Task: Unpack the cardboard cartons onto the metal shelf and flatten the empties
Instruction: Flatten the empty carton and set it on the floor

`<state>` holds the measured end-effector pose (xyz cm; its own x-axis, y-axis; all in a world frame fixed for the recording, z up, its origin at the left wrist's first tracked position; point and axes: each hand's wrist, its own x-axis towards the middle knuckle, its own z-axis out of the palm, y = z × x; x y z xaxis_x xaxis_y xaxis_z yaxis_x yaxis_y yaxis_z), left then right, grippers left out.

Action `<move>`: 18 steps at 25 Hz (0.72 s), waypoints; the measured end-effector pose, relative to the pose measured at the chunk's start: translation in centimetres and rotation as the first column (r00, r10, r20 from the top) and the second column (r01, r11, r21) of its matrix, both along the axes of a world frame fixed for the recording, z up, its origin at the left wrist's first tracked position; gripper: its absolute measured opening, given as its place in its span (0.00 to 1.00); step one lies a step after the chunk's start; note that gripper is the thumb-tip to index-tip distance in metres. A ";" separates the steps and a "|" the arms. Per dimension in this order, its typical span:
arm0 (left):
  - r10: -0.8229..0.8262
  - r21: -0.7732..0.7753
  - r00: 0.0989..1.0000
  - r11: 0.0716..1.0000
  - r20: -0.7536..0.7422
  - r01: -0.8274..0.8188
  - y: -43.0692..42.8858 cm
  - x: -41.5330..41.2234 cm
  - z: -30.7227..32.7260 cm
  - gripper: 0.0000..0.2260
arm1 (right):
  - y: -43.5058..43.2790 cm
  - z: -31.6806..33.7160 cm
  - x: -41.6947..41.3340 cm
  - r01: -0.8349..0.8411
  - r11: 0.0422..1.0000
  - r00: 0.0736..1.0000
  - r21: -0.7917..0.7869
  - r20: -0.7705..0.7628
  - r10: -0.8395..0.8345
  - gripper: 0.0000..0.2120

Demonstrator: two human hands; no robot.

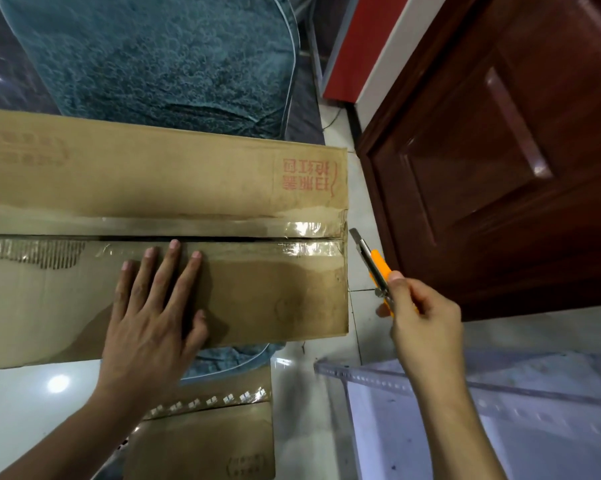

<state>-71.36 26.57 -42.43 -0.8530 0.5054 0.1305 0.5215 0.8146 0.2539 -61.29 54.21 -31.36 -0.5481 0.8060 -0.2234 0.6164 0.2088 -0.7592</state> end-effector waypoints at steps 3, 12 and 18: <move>-0.004 -0.005 1.000 1.000 -0.003 0.003 0.0 0.1 -0.1 0.33 | -0.1 -0.3 -0.8 -0.001 1.000 1.000 0.016 -0.026 0.001 0.16; 0.008 -0.013 1.000 1.000 -0.007 -0.008 0.3 0.0 0.0 0.32 | -0.9 -1.4 -1.3 -0.010 0.995 1.000 0.096 0.004 0.009 0.17; 0.017 -0.039 1.000 0.999 0.005 -0.017 0.5 -0.1 0.1 0.32 | -1.6 -1.9 0.1 0.007 0.996 1.000 0.092 0.013 -0.008 0.17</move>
<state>-71.42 27.11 -42.31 -0.8620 0.4955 0.1066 0.5064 0.8325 0.2246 -61.20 52.64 -33.31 -0.5397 0.8274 -0.1552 0.6279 0.2728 -0.7289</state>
